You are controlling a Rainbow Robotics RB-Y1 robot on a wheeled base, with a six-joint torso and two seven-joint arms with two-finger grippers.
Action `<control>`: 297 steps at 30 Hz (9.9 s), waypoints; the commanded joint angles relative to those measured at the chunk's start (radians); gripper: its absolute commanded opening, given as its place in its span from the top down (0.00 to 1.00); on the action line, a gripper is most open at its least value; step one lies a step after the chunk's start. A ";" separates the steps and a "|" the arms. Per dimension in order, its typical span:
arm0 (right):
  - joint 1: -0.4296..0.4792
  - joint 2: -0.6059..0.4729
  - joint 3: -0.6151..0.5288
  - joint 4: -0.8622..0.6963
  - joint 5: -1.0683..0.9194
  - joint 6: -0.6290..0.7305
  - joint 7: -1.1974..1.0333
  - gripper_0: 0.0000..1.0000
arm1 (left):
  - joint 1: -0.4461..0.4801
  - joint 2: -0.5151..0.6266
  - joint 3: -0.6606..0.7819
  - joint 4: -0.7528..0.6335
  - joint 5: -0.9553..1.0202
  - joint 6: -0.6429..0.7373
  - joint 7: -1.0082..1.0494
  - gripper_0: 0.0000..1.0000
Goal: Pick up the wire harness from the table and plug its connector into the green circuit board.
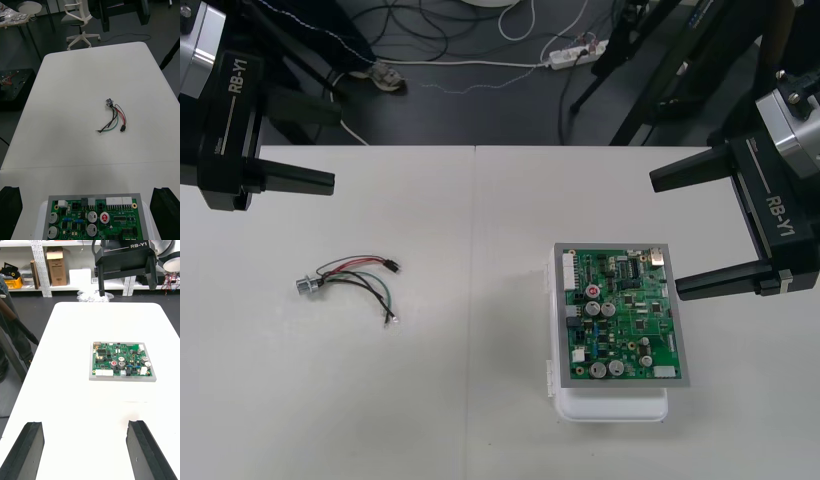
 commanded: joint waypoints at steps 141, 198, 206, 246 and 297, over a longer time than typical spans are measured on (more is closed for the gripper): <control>0.333 0.124 -0.307 0.182 -0.432 -0.058 0.510 0.00 | 0.014 0.191 -0.718 -0.159 -1.404 0.184 0.739 0.35; 0.329 0.107 -0.250 0.253 -0.421 -0.058 0.482 0.00 | -0.103 -0.139 -0.824 0.280 -1.636 0.097 0.582 0.00; 0.329 0.109 -0.244 0.253 -0.400 -0.058 0.487 0.00 | -0.103 -0.175 -0.824 0.334 -1.636 0.143 0.587 0.00; 0.329 0.109 -0.236 0.251 -0.398 -0.058 0.477 0.00 | -0.103 -0.229 -0.796 0.413 -1.636 0.200 0.581 1.00; 0.271 0.112 -0.221 0.253 -0.483 -0.058 0.392 0.00 | -0.029 -0.398 -0.005 -0.343 -1.369 -0.287 0.409 1.00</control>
